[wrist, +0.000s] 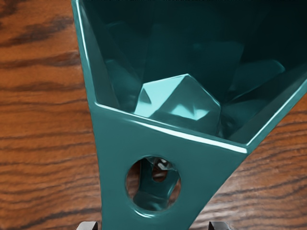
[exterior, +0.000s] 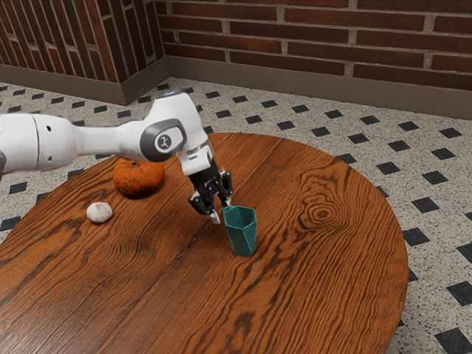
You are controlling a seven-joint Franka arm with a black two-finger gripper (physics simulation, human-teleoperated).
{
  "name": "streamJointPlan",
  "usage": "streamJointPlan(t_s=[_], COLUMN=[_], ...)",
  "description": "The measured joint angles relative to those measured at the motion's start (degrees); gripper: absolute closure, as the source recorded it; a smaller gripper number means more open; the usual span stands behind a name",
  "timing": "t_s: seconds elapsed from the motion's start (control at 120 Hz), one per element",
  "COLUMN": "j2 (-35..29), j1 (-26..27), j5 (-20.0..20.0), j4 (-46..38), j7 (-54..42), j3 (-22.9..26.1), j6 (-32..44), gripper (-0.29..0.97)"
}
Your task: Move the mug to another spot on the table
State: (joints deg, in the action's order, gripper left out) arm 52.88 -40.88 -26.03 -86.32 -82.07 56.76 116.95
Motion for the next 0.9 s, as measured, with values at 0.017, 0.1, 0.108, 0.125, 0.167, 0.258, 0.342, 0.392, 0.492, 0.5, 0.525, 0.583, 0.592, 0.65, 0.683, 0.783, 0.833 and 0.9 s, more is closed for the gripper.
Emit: streamJointPlan(t_s=[0.017,0.1,0.108,0.125,0.167,0.258,0.342,0.392,0.492,0.5,0.525,0.583,0.592,0.65,0.683,0.783,0.833,0.9], j2=[0.07,0.42,0.46,0.52,0.65,1.04,1.26,1.44,1.81,1.82,1.85,1.76,1.73,1.5,1.19,-0.59,-2.02,-4.65], j1=[-0.02,0.0,0.0,0.0,0.01,0.01,0.01,0.01,0.01,0.01,0.01,-0.1,-0.14,-0.48,-0.73,-1.73,-2.36,-3.03], j5=[0.08,0.35,0.37,0.41,0.47,0.57,0.66,0.8,1.04,1.1,1.24,1.82,1.9,2.34,2.52,3.35,3.91,5.05], j4=[0.0,0.0,0.0,-0.02,-0.02,-0.12,-0.35,-0.42,-0.65,-0.67,-0.72,-0.92,-0.96,-1.41,-1.68,-2.57,-3.6,-5.98], j7=[-0.13,-0.7,-0.75,-0.86,-1.11,-1.6,-1.99,-2.19,-2.56,-2.59,-2.67,-2.84,-2.86,-3.01,-3.08,-3.27,-3.34,-3.43], j3=[0.0,0.0,0.0,0.0,0.0,0.0,0.07,0.08,0.43,0.44,0.48,0.51,0.51,0.57,0.85,1.81,2.25,2.46], j6=[0.08,0.66,0.73,0.88,1.23,2.07,3.05,3.54,4.42,4.5,4.72,5.21,5.29,5.92,6.3,7.35,7.78,8.57], gripper=[0.44,0.49,0.5,0.51,0.52,0.55,0.56,0.57,0.59,0.6,0.61,0.64,0.64,0.67,0.68,0.71,0.72,0.73])
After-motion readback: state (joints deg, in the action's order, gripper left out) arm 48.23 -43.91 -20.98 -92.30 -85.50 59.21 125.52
